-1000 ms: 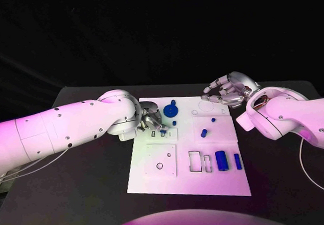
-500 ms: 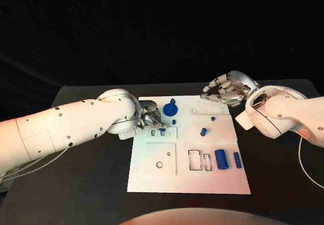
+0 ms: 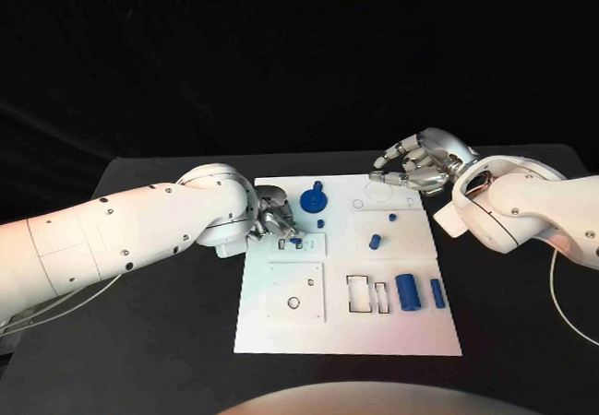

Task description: Assemble the parts on the task board

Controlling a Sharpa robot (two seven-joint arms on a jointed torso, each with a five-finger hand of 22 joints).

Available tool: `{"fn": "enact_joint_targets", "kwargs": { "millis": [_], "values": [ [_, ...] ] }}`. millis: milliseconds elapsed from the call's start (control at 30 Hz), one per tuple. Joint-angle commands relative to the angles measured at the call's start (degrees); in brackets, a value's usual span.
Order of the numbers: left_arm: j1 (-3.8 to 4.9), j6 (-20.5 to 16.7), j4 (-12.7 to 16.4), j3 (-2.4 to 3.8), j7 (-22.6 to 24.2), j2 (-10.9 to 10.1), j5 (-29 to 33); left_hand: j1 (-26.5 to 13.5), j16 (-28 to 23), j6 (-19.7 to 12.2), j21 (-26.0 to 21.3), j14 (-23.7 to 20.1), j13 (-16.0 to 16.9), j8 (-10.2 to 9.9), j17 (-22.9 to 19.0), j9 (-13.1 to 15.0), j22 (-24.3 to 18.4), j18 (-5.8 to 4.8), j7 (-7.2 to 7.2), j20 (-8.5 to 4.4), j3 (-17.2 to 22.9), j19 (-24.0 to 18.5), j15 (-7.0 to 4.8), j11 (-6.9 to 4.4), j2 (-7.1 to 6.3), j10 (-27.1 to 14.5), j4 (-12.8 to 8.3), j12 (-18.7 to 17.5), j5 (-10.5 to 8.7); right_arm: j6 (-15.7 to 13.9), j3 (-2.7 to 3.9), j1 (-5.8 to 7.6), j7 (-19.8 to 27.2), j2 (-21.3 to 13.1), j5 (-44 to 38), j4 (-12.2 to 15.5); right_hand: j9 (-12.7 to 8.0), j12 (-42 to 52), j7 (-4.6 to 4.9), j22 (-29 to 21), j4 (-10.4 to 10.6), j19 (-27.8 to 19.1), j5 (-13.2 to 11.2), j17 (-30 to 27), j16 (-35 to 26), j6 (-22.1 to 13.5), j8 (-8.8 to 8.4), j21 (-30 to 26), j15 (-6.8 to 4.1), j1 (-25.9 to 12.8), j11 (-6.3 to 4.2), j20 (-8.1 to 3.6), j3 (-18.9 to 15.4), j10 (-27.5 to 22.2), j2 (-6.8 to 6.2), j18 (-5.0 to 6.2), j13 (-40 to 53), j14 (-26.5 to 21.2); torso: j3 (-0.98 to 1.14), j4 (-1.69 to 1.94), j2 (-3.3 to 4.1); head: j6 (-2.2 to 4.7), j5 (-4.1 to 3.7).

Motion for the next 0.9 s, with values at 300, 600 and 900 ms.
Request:
{"fn": "enact_joint_targets", "kwargs": {
  "millis": [300,600,900],
  "values": [
    [-0.03,1.6,0.2,-0.01,-0.9,0.2,0.8,-0.3,0.4,0.5,0.3,3.7,0.2,0.2,6.0,0.1,0.2,-1.11,-0.28,-0.08,12.0,0.4,-0.47,0.11,-0.11,0.6,-11.5,0.3,0.35,-3.7,-0.01,-0.05,3.2,0.3,3.1,-0.9,1.4,-36.7,0.48,-21.7,0.1,-21.3,0.1,-37.1,-35.2,-2.3,3.03,-45.3,0.28,1.7,0.51,0.43,1.7,-24.3,0.53,8.11,-25.7,-11.5,-0.03,0.0,0.08,-0.01,-0.17],
    [-0.03,1.5,0.3,-0.02,-0.8,0.4,0.9,-0.4,0.4,0.6,0.3,3.7,0.2,0.2,6.0,0.1,0.2,-1.11,-0.29,-0.09,12.1,0.4,-0.49,0.1,-0.14,0.7,-11.6,0.4,0.36,-4.7,-0.04,-0.11,4.4,0.5,6.0,-1.3,3.1,-47.3,2.05,-34.4,0.0,-22.0,0.1,-42.2,-53.5,-5.7,6.11,-59.2,2.51,1.3,2.44,2.65,6.0,-26.5,-0.89,8.21,-41.2,-14.2,0.05,-0.03,0.07,-0.18,-0.09],
    [-0.06,1.6,0.2,-0.03,-0.8,0.7,0.9,-0.5,0.4,0.6,0.4,3.7,0.3,0.2,6.1,0.1,0.2,-1.12,-0.3,-0.09,12.2,0.4,-0.49,0.09,-0.15,0.7,-11.6,0.4,0.37,-5.0,-0.05,-0.23,5.0,0.7,7.4,-1.5,3.2,-49.3,2.58,-38.2,-0.1,-21.8,0.0,-42.4,-58.0,-6.8,7.22,-62.6,3.24,0.9,3.05,3.32,7.2,-26.9,-1.45,8.16,-46.9,-15.0,0.07,-0.08,0.03,-0.43,-0.01]
  ]
}}
